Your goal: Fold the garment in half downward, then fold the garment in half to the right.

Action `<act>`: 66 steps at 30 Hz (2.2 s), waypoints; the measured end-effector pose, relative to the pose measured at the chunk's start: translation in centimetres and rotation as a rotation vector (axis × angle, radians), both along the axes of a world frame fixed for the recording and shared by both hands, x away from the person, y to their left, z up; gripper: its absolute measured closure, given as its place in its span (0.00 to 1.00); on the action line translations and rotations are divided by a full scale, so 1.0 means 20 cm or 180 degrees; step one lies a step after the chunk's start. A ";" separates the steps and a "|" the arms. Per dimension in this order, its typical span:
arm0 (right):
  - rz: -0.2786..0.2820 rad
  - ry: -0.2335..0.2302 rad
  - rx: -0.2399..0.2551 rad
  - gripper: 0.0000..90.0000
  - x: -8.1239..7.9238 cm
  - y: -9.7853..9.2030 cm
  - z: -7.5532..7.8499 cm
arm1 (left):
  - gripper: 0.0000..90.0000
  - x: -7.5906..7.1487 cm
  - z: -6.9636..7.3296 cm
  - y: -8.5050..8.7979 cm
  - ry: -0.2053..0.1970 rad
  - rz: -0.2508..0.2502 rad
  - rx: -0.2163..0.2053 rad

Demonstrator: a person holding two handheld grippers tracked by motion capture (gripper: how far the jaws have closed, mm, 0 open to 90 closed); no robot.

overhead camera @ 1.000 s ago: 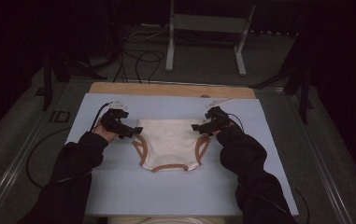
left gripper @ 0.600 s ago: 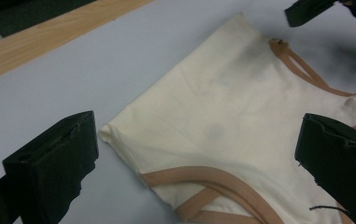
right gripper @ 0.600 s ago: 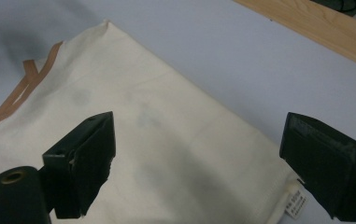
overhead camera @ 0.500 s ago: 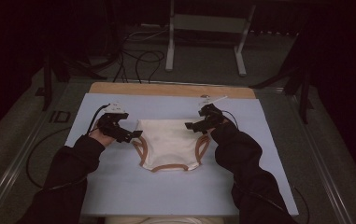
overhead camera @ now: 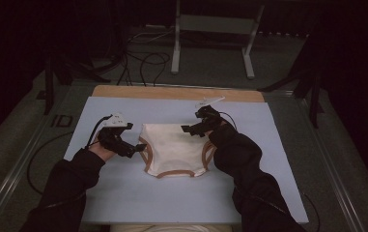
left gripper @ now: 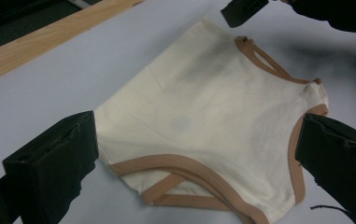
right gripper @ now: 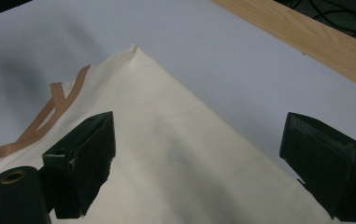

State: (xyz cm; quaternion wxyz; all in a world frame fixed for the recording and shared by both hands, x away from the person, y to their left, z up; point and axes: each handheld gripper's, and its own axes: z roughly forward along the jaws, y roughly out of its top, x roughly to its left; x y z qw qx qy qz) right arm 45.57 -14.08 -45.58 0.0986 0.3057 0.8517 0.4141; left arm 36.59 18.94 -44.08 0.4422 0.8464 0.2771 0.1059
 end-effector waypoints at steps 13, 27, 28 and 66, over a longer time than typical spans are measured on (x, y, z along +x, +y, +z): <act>0.0104 0.0022 0.0017 0.12 0.01 0.10 0.00 | 0.00 -0.11 -0.03 -0.03 -0.0014 -0.0174 0.0015; 0.0174 -0.0003 0.0016 0.12 0.01 0.18 0.02 | 0.00 -0.18 -0.05 -0.06 -0.0027 -0.0314 0.0007; 0.0185 0.0001 0.0022 0.12 0.01 0.19 0.02 | 0.00 -0.19 -0.06 -0.06 -0.0027 -0.0333 0.0009; 0.0461 0.0076 -0.0016 0.12 0.02 0.48 -0.04 | 0.39 -0.20 -0.37 -0.24 -0.0010 -0.0987 0.0815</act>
